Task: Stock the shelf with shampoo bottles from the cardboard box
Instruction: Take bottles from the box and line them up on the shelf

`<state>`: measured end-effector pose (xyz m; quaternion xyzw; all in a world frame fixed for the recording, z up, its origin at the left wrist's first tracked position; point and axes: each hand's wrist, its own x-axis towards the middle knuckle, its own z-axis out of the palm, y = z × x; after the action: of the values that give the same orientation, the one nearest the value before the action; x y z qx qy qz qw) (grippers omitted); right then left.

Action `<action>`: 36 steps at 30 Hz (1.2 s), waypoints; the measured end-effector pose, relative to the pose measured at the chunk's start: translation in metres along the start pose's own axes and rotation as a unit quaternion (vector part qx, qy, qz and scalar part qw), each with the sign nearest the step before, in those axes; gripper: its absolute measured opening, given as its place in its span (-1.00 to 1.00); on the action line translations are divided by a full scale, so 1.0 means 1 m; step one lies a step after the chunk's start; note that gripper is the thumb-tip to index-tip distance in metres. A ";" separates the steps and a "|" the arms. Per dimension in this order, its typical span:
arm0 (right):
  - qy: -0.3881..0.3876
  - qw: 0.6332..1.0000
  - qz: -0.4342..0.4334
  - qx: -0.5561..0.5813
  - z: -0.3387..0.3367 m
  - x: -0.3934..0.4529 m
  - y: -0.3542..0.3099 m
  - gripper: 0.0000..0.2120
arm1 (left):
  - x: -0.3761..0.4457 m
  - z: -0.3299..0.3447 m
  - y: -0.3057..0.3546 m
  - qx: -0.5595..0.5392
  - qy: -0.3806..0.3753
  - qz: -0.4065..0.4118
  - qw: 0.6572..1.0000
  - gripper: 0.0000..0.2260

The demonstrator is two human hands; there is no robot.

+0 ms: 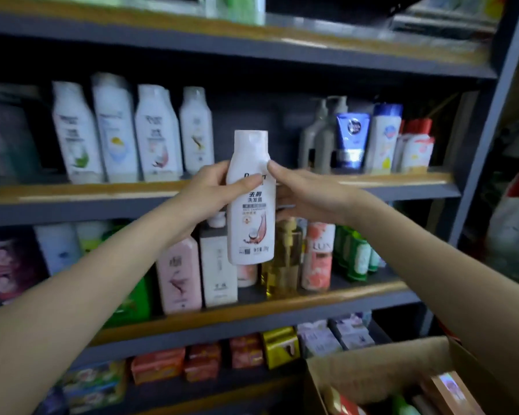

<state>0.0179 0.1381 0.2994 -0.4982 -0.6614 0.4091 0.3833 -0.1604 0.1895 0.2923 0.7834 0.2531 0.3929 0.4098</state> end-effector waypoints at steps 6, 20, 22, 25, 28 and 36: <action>-0.027 0.998 -0.051 0.003 0.042 0.028 -0.013 -0.75 | -0.003 -0.043 0.016 -0.004 0.055 0.023 0.998 -0.80; 0.261 0.933 -0.233 -0.083 0.006 0.091 -0.063 -0.75 | 0.017 -0.144 -0.005 0.095 0.246 -0.019 0.964 -0.90; 0.252 0.936 -0.228 -0.096 0.004 0.100 -0.063 -0.73 | 0.021 -0.149 -0.011 0.104 0.250 -0.030 0.962 -0.91; 0.264 0.933 -0.206 -0.128 0.008 0.114 -0.055 -0.69 | 0.025 -0.150 -0.015 0.120 0.247 -0.039 0.961 -0.90; 0.256 0.941 -0.178 -0.136 0.012 0.126 -0.041 -0.69 | 0.031 -0.150 -0.020 0.138 0.236 -0.043 0.961 -0.89; 0.222 0.970 -0.096 -0.027 0.012 0.155 -0.029 -0.66 | 0.048 -0.152 -0.024 0.170 0.206 -0.020 0.963 -0.83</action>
<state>-0.0352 0.2822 0.3368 -0.5204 -0.6157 0.2316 0.5444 -0.2603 0.3036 0.3458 0.7383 0.4108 0.4888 0.2173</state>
